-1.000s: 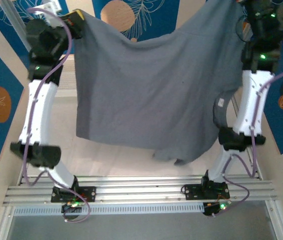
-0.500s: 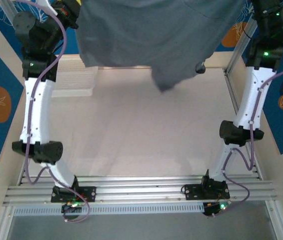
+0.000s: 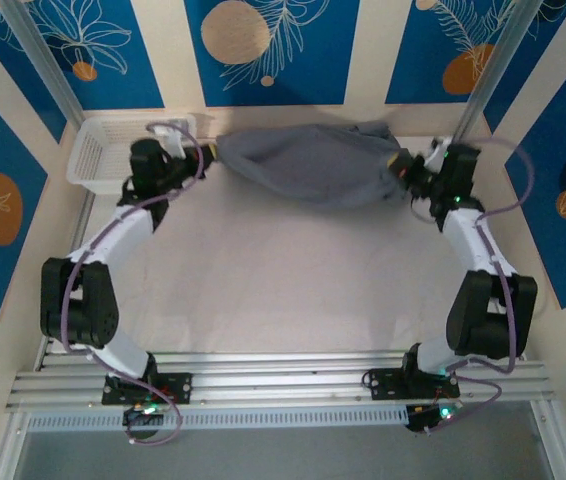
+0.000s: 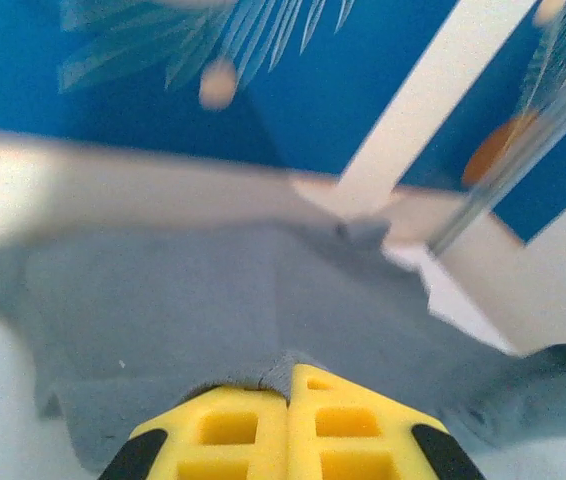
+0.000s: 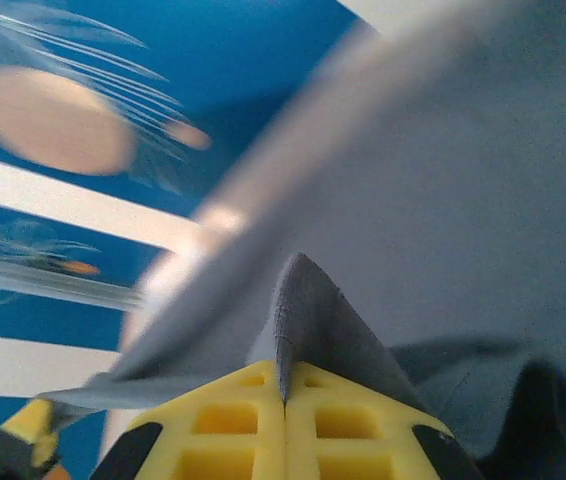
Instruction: Fold the inside-out t-shirt
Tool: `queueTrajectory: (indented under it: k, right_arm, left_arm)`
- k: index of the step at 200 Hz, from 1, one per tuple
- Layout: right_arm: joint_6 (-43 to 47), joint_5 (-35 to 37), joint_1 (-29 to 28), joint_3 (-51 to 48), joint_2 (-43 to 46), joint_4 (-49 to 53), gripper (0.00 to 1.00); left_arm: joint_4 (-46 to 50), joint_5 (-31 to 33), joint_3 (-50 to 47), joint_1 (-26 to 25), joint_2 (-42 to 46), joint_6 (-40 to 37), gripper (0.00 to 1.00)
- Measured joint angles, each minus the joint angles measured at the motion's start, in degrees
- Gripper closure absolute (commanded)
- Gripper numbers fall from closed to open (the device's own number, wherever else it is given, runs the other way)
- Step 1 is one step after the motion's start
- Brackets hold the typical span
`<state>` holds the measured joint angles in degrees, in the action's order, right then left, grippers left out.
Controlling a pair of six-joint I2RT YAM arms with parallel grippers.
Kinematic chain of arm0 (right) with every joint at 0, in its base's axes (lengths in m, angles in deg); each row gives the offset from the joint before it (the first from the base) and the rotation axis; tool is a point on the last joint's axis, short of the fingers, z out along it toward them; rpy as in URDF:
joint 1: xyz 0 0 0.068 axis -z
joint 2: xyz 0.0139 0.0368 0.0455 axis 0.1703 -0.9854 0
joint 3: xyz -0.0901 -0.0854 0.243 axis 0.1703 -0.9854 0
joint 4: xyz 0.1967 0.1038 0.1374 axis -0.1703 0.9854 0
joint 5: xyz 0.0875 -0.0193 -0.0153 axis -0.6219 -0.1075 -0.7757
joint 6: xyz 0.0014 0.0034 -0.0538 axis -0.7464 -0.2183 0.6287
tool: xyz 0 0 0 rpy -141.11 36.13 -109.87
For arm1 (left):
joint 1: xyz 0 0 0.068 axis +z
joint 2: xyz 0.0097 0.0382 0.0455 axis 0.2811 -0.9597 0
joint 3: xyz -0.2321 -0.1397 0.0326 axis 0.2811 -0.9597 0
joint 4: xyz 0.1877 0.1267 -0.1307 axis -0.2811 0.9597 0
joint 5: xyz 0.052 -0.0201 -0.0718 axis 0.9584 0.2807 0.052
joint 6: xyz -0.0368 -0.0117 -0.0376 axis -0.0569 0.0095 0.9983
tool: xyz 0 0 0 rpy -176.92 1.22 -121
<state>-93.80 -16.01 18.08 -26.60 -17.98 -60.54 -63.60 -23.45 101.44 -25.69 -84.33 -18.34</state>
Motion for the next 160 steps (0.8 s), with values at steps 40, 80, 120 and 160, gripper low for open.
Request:
queueTrajectory:
  k: [40, 80, 120, 160]
  right_arm:
    - [-0.3, 0.2, 0.3, -10.8, 3.3, -0.2, 1.0]
    - [-4.0, 4.9, 1.8, -13.2, 15.9, 8.5, 1.0]
    - [-10.8, 16.3, 1.3, -23.6, 45.4, 20.9, 0.96]
    - [-15.2, 23.8, 0.9, -32.0, 70.1, 31.7, 0.16]
  left_arm:
    - [-8.4, 1.4, -16.1, -4.1, -1.4, 3.8, 1.0]
    - [-9.2, 4.8, -23.9, -4.9, 2.2, 5.3, 1.0]
    - [1.9, 14.0, -30.8, -4.9, 27.9, 3.3, 0.81]
    - [10.2, 17.6, -41.2, -4.9, 54.3, 2.4, 0.15]
